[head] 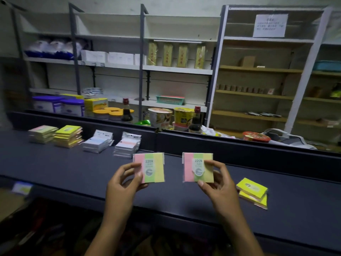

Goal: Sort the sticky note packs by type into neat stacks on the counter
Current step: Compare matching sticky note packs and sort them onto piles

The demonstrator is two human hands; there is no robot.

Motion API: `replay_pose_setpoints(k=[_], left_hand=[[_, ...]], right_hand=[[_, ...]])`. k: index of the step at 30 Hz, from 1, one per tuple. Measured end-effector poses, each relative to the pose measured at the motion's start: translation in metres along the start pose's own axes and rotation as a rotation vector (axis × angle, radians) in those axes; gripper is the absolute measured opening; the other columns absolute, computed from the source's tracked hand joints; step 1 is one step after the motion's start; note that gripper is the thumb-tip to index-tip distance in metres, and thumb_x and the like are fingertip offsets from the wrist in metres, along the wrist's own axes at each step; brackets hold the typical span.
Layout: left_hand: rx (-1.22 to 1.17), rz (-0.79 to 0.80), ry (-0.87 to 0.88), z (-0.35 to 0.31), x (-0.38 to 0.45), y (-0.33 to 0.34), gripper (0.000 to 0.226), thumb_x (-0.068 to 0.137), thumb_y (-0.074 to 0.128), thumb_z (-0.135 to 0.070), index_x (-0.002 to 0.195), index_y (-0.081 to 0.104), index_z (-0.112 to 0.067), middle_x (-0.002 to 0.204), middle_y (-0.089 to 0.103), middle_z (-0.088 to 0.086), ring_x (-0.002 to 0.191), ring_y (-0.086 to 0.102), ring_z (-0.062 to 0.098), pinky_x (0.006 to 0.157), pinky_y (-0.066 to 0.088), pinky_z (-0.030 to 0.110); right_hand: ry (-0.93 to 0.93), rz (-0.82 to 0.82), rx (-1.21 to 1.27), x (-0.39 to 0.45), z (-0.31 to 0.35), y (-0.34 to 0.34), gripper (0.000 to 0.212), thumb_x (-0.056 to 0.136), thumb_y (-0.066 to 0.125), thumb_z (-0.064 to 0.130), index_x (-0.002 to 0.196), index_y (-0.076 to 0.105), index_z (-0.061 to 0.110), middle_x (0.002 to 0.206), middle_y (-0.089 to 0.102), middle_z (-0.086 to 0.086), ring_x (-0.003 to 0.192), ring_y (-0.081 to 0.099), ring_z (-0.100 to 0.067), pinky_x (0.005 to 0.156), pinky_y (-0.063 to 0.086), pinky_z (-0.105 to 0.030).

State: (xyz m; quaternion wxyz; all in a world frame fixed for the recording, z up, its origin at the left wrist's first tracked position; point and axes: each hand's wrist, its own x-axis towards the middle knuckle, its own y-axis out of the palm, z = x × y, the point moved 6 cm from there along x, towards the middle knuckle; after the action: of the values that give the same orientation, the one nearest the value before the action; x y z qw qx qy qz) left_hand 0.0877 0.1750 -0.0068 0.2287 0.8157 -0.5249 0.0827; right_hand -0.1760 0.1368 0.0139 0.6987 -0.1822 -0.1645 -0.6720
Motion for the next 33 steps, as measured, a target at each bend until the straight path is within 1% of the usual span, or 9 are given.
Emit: replay_pose_setpoints(k=[3, 5, 10, 13, 15, 18, 22, 27, 33], left_hand=[[0.032, 0.01, 0.006, -0.027, -0.013, -0.039, 0.02, 0.091, 0.068, -0.01, 0.102, 0.071, -0.026, 0.101, 0.075, -0.007, 0.089, 0.075, 0.021, 0.067, 0.059, 0.022], [0.048, 0.004, 0.015, -0.044, -0.02, -0.067, 0.023, 0.09, 0.069, -0.009, 0.105, 0.07, -0.027, 0.102, 0.075, -0.011, 0.089, 0.075, 0.02, 0.067, 0.058, 0.019], [0.07, -0.02, 0.059, -0.078, -0.03, -0.129, 0.034, 0.086, 0.068, 0.006, 0.111, 0.067, -0.018, 0.104, 0.074, -0.005, 0.095, 0.073, 0.014, 0.071, 0.058, 0.02], [0.104, -0.04, 0.079, -0.09, -0.028, -0.16, 0.04, 0.083, 0.071, 0.006, 0.113, 0.066, -0.019, 0.108, 0.072, -0.004, 0.098, 0.071, 0.009, 0.071, 0.056, 0.014], [0.116, -0.056, 0.083, -0.094, -0.024, -0.178, 0.042, 0.082, 0.072, 0.005, 0.114, 0.066, -0.022, 0.111, 0.072, -0.006, 0.1, 0.071, 0.008, 0.074, 0.056, 0.015], [0.113, -0.078, 0.086, -0.094, -0.012, -0.201, 0.047, 0.08, 0.074, 0.005, 0.115, 0.066, -0.025, 0.114, 0.07, -0.009, 0.104, 0.07, 0.011, 0.08, 0.058, 0.02], [0.136, -0.105, 0.077, -0.091, 0.013, -0.226, 0.052, 0.078, 0.075, 0.006, 0.116, 0.065, -0.028, 0.122, 0.067, -0.007, 0.107, 0.07, 0.013, 0.083, 0.059, 0.026], [0.219, -0.155, 0.109, -0.087, 0.059, -0.257, 0.054, 0.078, 0.076, 0.006, 0.119, 0.063, -0.027, 0.124, 0.066, -0.005, 0.108, 0.069, 0.012, 0.087, 0.06, 0.033], [0.277, -0.19, 0.135, -0.081, 0.116, -0.292, 0.056, 0.077, 0.077, 0.004, 0.119, 0.063, -0.03, 0.124, 0.066, -0.006, 0.11, 0.068, 0.013, 0.083, 0.059, 0.025]], right_hand=[[-0.003, 0.036, 0.023, -0.017, 0.014, 0.041, 0.049, 0.086, 0.067, -0.009, 0.119, 0.06, 0.027, 0.113, 0.072, 0.005, 0.102, 0.07, -0.01, 0.077, 0.055, -0.018], [-0.001, 0.06, 0.028, -0.027, 0.022, 0.067, 0.048, 0.087, 0.067, -0.008, 0.118, 0.061, 0.028, 0.112, 0.071, 0.006, 0.102, 0.069, -0.009, 0.077, 0.055, -0.018], [-0.003, 0.121, 0.043, -0.046, 0.036, 0.129, 0.045, 0.087, 0.068, -0.005, 0.114, 0.063, 0.031, 0.11, 0.07, 0.013, 0.102, 0.069, -0.009, 0.079, 0.056, -0.019], [-0.013, 0.147, 0.061, -0.049, 0.041, 0.163, 0.045, 0.087, 0.069, -0.005, 0.112, 0.063, 0.032, 0.109, 0.07, 0.013, 0.1, 0.069, -0.009, 0.078, 0.056, -0.019], [-0.015, 0.169, 0.067, -0.047, 0.041, 0.183, 0.045, 0.087, 0.069, -0.005, 0.111, 0.063, 0.033, 0.109, 0.071, 0.012, 0.1, 0.069, -0.009, 0.078, 0.056, -0.019], [-0.019, 0.206, 0.087, -0.036, 0.039, 0.211, 0.045, 0.087, 0.069, -0.004, 0.111, 0.064, 0.033, 0.109, 0.07, 0.014, 0.101, 0.069, -0.009, 0.076, 0.055, -0.018], [-0.025, 0.234, 0.128, -0.012, 0.026, 0.247, 0.043, 0.087, 0.069, -0.003, 0.113, 0.065, 0.031, 0.11, 0.07, 0.015, 0.102, 0.069, -0.009, 0.076, 0.056, -0.017], [-0.028, 0.284, 0.152, 0.029, 0.006, 0.298, 0.044, 0.088, 0.068, -0.004, 0.111, 0.065, 0.032, 0.11, 0.069, 0.014, 0.103, 0.068, -0.01, 0.078, 0.057, -0.022], [-0.042, 0.34, 0.187, 0.073, -0.004, 0.354, 0.041, 0.088, 0.067, -0.006, 0.111, 0.065, 0.028, 0.11, 0.068, 0.014, 0.104, 0.067, -0.007, 0.076, 0.055, -0.019]])
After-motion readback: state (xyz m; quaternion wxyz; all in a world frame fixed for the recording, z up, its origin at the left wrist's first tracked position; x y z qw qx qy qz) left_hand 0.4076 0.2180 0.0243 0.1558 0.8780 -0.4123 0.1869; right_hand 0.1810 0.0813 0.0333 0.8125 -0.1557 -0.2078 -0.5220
